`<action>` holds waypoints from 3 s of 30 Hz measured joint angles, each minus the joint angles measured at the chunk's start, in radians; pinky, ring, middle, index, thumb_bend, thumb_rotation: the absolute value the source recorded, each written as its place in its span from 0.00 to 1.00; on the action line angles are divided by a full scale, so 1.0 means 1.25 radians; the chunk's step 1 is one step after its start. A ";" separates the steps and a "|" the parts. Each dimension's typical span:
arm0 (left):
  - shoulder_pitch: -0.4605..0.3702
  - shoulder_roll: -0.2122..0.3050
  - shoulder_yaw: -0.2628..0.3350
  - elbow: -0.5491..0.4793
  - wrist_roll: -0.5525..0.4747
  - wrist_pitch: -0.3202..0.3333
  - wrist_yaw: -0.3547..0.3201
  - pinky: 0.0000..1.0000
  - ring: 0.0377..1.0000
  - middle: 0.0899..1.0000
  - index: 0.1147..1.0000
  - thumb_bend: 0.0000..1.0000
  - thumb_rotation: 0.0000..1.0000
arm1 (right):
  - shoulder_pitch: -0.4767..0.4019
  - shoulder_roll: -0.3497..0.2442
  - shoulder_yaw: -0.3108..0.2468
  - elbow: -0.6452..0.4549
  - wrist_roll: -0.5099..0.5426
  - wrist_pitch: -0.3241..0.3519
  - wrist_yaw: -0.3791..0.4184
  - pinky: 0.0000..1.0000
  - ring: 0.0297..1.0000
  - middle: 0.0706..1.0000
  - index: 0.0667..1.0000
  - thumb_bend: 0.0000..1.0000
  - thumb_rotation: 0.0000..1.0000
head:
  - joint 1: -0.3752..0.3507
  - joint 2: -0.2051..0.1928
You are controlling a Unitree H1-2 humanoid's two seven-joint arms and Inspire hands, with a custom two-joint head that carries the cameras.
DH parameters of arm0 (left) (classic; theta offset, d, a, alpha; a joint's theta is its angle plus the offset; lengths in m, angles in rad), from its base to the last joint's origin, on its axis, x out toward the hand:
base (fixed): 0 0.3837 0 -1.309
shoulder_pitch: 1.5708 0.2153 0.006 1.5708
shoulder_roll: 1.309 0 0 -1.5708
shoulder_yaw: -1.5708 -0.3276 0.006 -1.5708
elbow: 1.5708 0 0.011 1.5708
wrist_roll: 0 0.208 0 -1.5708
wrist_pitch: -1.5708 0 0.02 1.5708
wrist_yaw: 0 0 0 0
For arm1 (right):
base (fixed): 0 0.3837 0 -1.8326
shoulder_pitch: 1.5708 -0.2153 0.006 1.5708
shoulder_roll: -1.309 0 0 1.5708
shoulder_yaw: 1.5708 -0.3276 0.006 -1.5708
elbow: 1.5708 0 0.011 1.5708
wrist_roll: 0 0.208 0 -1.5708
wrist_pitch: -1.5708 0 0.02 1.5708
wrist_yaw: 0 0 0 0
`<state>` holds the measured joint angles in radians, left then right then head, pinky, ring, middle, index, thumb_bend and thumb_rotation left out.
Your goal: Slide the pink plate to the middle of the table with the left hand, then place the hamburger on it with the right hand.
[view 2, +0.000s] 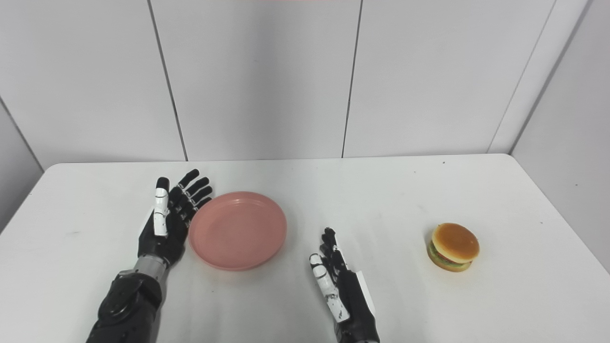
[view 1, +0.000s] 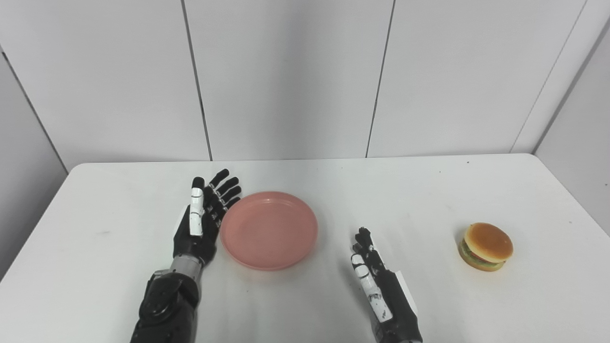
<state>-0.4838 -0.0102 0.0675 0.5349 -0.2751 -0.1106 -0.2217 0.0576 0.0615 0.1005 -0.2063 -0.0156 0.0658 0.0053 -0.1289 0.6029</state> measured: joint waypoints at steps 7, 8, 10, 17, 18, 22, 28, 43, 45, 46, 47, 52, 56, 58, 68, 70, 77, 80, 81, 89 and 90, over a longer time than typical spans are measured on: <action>0.052 -0.016 -0.030 -0.086 0.017 0.035 0.001 0.87 0.87 0.84 0.84 0.76 1.00 | -0.006 -0.002 -0.018 -0.018 -0.008 0.002 -0.006 1.00 1.00 1.00 1.00 0.57 0.83 | 0.012 0.021; 0.062 -0.019 -0.035 -0.100 0.019 0.040 0.001 0.87 0.88 0.85 0.84 0.76 1.00 | -0.006 -0.002 -0.022 -0.018 -0.008 0.002 -0.007 1.00 1.00 1.00 1.00 0.57 0.83 | 0.011 0.022; 0.076 -0.027 -0.041 -0.121 0.021 0.047 0.003 0.88 0.89 0.86 0.85 0.75 1.00 | -0.009 -0.002 -0.029 -0.018 -0.006 0.002 -0.008 1.00 1.00 1.00 1.00 0.54 0.82 | 0.011 0.026; 0.096 -0.039 -0.055 -0.149 0.045 0.052 0.017 0.88 0.89 0.86 0.87 0.76 1.00 | -0.021 -0.002 -0.047 -0.019 0.006 0.002 -0.015 1.00 1.00 1.00 1.00 0.54 0.84 | 0.011 0.025; 0.099 -0.040 -0.058 -0.153 0.050 0.052 0.019 0.88 0.89 0.87 0.87 0.76 1.00 | -0.021 -0.002 -0.047 -0.019 0.006 0.002 -0.016 1.00 1.00 1.00 1.00 0.54 0.84 | 0.011 0.026; 0.109 -0.051 -0.067 -0.163 0.058 0.051 0.028 0.89 0.89 0.87 0.87 0.75 1.00 | -0.021 -0.003 -0.050 -0.019 0.005 0.002 -0.018 1.00 1.00 1.00 1.00 0.56 0.82 | 0.011 0.026; 0.113 -0.057 -0.080 -0.164 0.070 0.039 0.031 0.90 0.89 0.86 0.87 0.75 1.00 | -0.021 -0.003 -0.056 -0.018 0.004 0.001 -0.025 1.00 1.00 1.00 1.00 0.58 0.84 | 0.010 0.023; 0.116 -0.058 -0.094 -0.157 0.070 0.027 0.014 0.95 0.92 0.90 0.89 0.78 1.00 | -0.023 -0.005 -0.060 -0.018 -0.004 -0.002 -0.027 1.00 1.00 1.00 1.00 0.58 0.83 | -0.006 0.017; 0.117 -0.059 -0.097 -0.156 0.072 0.020 0.014 0.95 0.92 0.90 0.89 0.78 1.00 | -0.023 -0.009 -0.060 -0.018 -0.005 -0.008 -0.027 1.00 1.00 1.00 1.00 0.60 0.85 | -0.013 0.016; 0.117 -0.059 -0.099 -0.155 0.078 0.017 0.014 0.97 0.93 0.90 0.90 0.78 1.00 | -0.023 -0.014 -0.061 -0.018 -0.005 -0.010 -0.027 1.00 1.00 0.99 1.00 0.63 0.86 | -0.013 0.016; 0.118 -0.059 -0.102 -0.155 0.086 0.013 0.014 0.98 0.94 0.91 0.90 0.78 1.00 | -0.023 -0.018 -0.061 -0.018 -0.005 -0.012 -0.027 1.00 1.00 0.99 0.99 0.65 0.86 | -0.021 0.017; 0.120 -0.060 -0.112 -0.154 0.103 0.002 0.016 1.00 0.95 0.92 0.92 0.79 1.00 | -0.035 -0.054 -0.083 -0.050 -0.003 -0.012 -0.023 1.00 1.00 0.97 0.97 0.67 0.78 | -0.034 0.012; 0.120 -0.063 -0.113 -0.148 0.107 -0.006 0.018 0.99 0.95 0.92 0.93 0.78 1.00 | -0.076 -0.116 -0.100 -0.091 -0.037 0.005 -0.013 1.00 0.99 0.97 0.96 0.65 0.75 | -0.037 0.009; 0.119 -0.064 -0.112 -0.145 0.108 -0.018 0.018 0.99 0.95 0.92 0.93 0.76 1.00 | -0.097 -0.158 -0.104 -0.138 -0.061 0.045 0.002 0.92 0.94 0.94 0.95 0.61 0.73 | -0.043 0.006; 0.113 -0.074 -0.114 -0.128 0.124 -0.048 0.033 0.98 0.95 0.94 0.94 0.76 1.00 | -0.171 -0.411 -0.132 -0.222 -0.172 0.216 0.141 0.85 0.90 0.88 0.86 0.77 0.51 | -0.002 0.000; 0.112 -0.077 -0.116 -0.124 0.132 -0.056 0.035 0.98 0.96 0.94 0.94 0.76 1.00 | -0.184 -0.451 -0.141 -0.223 -0.172 0.241 0.166 0.84 0.90 0.88 0.86 0.79 0.45 | 0.013 -0.001; 0.101 -0.086 -0.125 -0.105 0.147 -0.071 0.036 0.99 0.96 0.96 0.95 0.75 1.00 | -0.224 -0.553 -0.149 -0.185 -0.173 0.256 0.228 0.79 0.90 0.90 0.87 0.88 0.29 | 0.040 -0.001; 0.101 -0.087 -0.125 -0.105 0.154 -0.071 0.041 0.98 0.95 0.95 0.94 0.75 1.00 | -0.229 -0.593 -0.147 -0.154 -0.201 0.256 0.244 0.85 0.93 0.92 0.88 0.92 0.33 | 0.053 -0.001; 0.101 -0.088 -0.124 -0.105 0.155 -0.071 0.045 0.98 0.95 0.95 0.94 0.75 1.00 | -0.230 -0.603 -0.147 -0.148 -0.206 0.256 0.246 0.86 0.94 0.93 0.88 0.92 0.33 | 0.053 -0.001; 0.103 -0.090 -0.130 -0.105 0.183 -0.089 0.066 1.00 0.96 0.96 0.95 0.75 1.00 | -0.235 -0.608 -0.172 -0.059 -0.150 0.238 0.263 0.88 0.96 0.96 0.92 0.88 0.22 | 0.047 0.001; 0.104 -0.090 -0.130 -0.106 0.185 -0.090 0.066 0.99 0.96 0.95 0.95 0.75 1.00 | -0.235 -0.609 -0.172 -0.052 -0.153 0.229 0.263 0.86 0.95 0.95 0.91 0.89 0.24 | 0.047 0.001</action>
<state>-0.3540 -0.1230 -0.0949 0.4028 -0.0444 -0.2226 -0.1387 -0.2364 -0.7003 -0.1139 -0.2710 -0.2068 0.3520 0.3336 -0.0706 0.6044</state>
